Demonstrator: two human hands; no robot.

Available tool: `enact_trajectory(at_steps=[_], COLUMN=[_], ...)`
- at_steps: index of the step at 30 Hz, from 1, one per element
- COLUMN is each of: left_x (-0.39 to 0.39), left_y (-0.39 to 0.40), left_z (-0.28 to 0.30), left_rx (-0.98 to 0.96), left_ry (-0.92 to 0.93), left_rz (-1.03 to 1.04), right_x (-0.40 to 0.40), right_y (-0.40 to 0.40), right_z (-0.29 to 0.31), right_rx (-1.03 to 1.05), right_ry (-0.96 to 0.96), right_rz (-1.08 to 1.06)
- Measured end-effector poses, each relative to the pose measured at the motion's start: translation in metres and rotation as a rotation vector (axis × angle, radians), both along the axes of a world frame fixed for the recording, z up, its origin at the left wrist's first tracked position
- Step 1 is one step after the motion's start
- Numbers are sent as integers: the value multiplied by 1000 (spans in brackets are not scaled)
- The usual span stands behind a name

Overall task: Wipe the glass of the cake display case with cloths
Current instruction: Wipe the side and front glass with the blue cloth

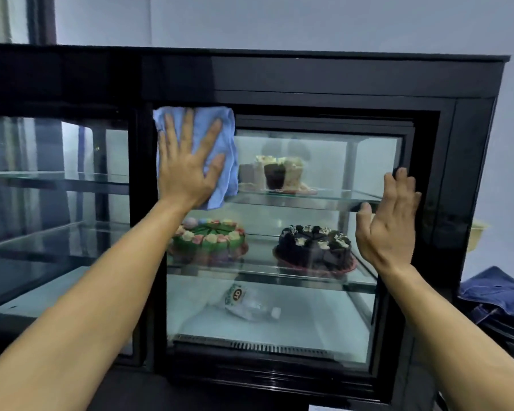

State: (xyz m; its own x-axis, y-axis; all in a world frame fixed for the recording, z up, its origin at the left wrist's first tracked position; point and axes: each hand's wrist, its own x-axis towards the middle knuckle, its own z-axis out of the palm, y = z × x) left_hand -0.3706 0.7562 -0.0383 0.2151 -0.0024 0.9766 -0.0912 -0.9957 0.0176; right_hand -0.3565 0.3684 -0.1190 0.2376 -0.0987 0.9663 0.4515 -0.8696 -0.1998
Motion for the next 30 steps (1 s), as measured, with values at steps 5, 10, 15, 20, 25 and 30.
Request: enact_trajectory(at_steps=[5, 10, 15, 20, 25, 30], left_x=[0, -13, -31, 1, 4, -16], left_y=[-25, -17, 0, -9, -11, -17], left_z=[-68, -251, -315, -95, -45, -273], left_rx=[-107, -61, 35, -8, 28, 17], left_ry=[-49, 155, 352, 49, -44, 166], left_rz=[-15, -51, -113, -90, 28, -87], right_x=[7, 10, 7, 7, 9, 10], right_y=[13, 8, 9, 9, 9, 10], right_z=[29, 23, 25, 24, 24, 24], right_rx=[-258, -293, -290, -289, -292, -288], right_ry=[-16, -28, -1, -2, -23, -47], right_rz=[-78, -127, -140, -139, -148, -158])
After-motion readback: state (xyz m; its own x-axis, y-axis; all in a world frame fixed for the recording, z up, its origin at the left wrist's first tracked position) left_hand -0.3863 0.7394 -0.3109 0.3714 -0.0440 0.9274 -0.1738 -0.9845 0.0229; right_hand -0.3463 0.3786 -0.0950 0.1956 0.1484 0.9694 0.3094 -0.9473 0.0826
